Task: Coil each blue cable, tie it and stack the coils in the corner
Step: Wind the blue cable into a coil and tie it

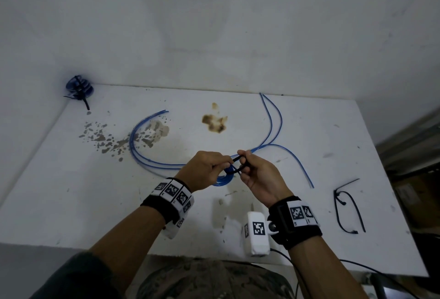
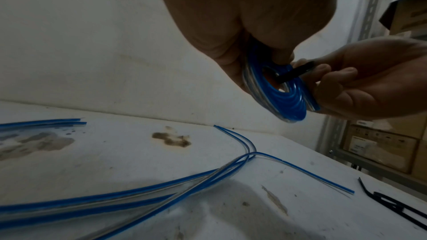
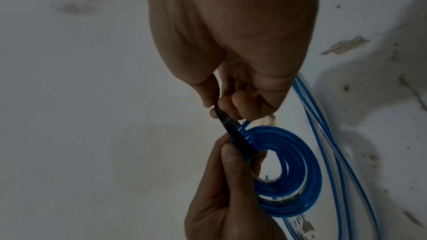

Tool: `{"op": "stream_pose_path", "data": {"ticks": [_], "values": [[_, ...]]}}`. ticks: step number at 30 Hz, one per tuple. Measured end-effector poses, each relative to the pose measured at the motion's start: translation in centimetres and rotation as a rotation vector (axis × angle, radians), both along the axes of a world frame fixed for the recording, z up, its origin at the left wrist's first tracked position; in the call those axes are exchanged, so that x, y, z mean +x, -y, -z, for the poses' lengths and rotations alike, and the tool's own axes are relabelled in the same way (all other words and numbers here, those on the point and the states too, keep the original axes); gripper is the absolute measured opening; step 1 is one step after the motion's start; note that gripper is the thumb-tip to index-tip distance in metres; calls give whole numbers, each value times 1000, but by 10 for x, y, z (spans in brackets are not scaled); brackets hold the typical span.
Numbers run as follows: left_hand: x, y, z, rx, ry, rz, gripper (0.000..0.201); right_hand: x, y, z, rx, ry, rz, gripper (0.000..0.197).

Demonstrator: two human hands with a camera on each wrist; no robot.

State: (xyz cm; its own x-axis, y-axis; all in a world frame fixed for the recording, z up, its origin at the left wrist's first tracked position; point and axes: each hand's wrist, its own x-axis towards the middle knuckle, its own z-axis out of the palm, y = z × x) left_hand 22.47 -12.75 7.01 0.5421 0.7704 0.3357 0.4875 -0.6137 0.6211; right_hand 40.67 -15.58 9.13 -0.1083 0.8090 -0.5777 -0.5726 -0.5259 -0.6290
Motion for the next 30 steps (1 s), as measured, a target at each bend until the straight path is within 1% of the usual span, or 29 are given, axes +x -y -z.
{"op": "stream_pose_path", "data": {"ticks": [4,7,11,16,24,30], "values": [[4,0,-1,-10,2,19,19,2,1,2,-9,-1,51,20],[6,-2,-1,-8,0,31,16,3,2,3,-27,-28,54,19],[7,-3,-1,-15,2,59,24,6,3,5,-62,-71,70,18],[8,-2,-1,-7,-6,58,23,8,4,5,-110,-132,82,17],[10,0,-6,10,15,43,20,7,4,7,-165,-151,-15,19],[7,-1,-7,-44,64,-3,17,1,4,5,-153,-192,7,18]]}}
